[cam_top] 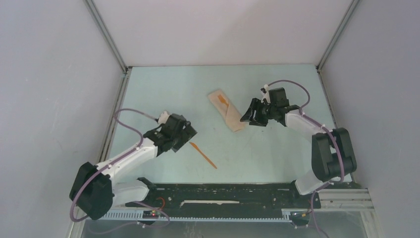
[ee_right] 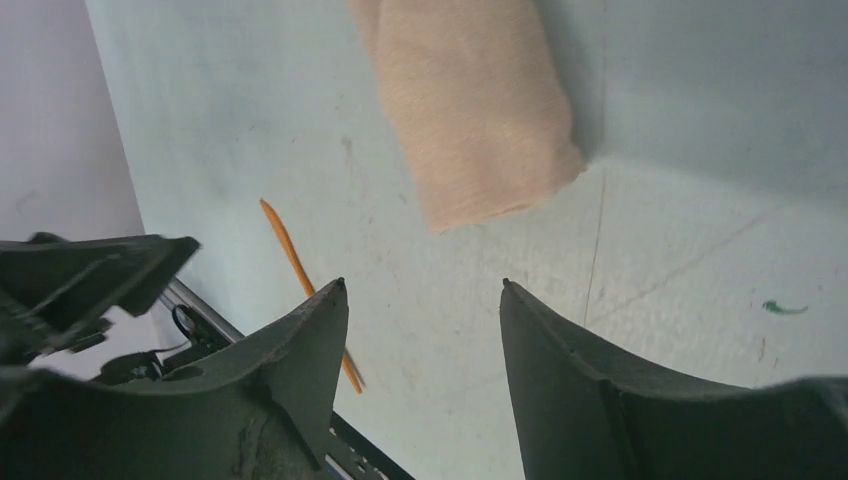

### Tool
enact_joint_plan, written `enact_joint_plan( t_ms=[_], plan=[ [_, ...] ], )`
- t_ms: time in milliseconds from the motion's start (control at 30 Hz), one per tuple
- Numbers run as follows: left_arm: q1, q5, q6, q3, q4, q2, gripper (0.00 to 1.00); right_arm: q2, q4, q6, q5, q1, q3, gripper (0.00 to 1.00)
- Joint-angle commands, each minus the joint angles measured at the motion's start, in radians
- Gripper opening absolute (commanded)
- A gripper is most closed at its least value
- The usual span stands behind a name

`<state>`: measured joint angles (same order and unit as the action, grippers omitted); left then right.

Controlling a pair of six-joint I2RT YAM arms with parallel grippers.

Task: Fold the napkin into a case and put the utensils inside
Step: Insert the knife at the center of the board.

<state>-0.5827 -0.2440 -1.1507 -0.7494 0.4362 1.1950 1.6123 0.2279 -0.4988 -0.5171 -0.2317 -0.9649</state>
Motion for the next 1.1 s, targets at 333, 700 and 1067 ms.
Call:
enact_joint_plan(
  t_ms=[333, 700, 1067],
  plan=[
    [-0.141, 0.039, -0.416, -0.029, 0.219, 0.132, 0.87, -0.188, 0.066, 0.092, 0.072, 0.019, 0.072, 0.66],
    [-0.158, 0.077, -0.527, -0.247, 0.363, 0.446, 0.68, -0.189, 0.025, 0.08, 0.018, 0.058, 0.115, 0.65],
    [-0.159, 0.099, -0.604, -0.304, 0.508, 0.55, 0.5, -0.241, 0.012, 0.075, 0.005, 0.066, 0.142, 0.64]
  ],
)
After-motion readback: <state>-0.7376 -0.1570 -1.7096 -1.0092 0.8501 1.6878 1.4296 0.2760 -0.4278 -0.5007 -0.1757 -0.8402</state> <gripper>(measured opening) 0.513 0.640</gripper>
